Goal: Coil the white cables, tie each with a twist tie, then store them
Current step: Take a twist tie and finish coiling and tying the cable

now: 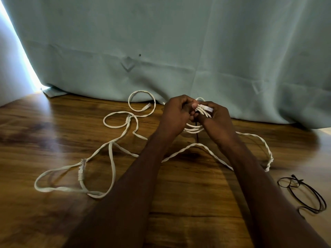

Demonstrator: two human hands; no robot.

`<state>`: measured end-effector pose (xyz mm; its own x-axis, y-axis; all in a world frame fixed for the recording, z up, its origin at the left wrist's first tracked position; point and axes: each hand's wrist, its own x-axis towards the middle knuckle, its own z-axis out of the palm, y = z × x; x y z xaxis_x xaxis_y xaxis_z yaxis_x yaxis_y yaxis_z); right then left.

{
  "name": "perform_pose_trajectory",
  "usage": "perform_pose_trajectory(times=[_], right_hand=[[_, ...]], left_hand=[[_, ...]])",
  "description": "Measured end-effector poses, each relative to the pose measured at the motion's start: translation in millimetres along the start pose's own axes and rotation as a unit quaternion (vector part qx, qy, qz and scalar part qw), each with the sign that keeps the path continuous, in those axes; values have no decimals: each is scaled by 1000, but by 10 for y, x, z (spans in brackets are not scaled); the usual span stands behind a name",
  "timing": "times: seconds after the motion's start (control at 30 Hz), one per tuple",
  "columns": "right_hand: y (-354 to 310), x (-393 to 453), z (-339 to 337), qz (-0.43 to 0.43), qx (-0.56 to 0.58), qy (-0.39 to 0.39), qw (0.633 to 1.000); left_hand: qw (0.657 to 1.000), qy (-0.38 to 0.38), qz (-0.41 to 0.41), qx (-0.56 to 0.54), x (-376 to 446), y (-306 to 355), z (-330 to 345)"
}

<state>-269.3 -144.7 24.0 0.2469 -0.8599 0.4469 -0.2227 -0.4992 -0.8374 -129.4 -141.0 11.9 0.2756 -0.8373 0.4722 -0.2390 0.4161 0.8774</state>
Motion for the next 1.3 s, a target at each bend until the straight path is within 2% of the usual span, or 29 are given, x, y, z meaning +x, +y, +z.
perform_pose_trajectory(times=[0.2,0.4,0.53,0.67,0.73,0.9,0.97,1.1,1.17,1.23,1.3], right_hand=[[3,9,28,38,83,24,996],[16,25,15,42,102,-3,994],[76,28,23,-14,2,9,1000],[74,-7,46,-96,-13,43,994],[89,12,62,-131,-65,64,987],[180,32,111,-174,-263,65,947],[186,33,106,-176,-287,52,940],[206,31,99,-204,-268,12,942],[189,29,103,-216,-258,18,942],[159,28,110,-210,-211,45,954],[133,19,128,-197,-163,85,963]], left_hand=[[994,10,58,97,-36,57,9],[1000,3,-5,-16,-15,21,-3],[1000,14,1,8,-1,47,1],[999,18,-27,9,39,44,-16],[999,19,-43,-15,47,62,-37],[985,24,-138,-97,27,33,-63],[978,26,-169,-123,25,15,-71],[950,35,-243,-192,50,-7,-89],[940,39,-259,-217,55,-22,-98],[942,47,-248,-221,45,-40,-105],[962,48,-203,-175,42,-57,-92]])
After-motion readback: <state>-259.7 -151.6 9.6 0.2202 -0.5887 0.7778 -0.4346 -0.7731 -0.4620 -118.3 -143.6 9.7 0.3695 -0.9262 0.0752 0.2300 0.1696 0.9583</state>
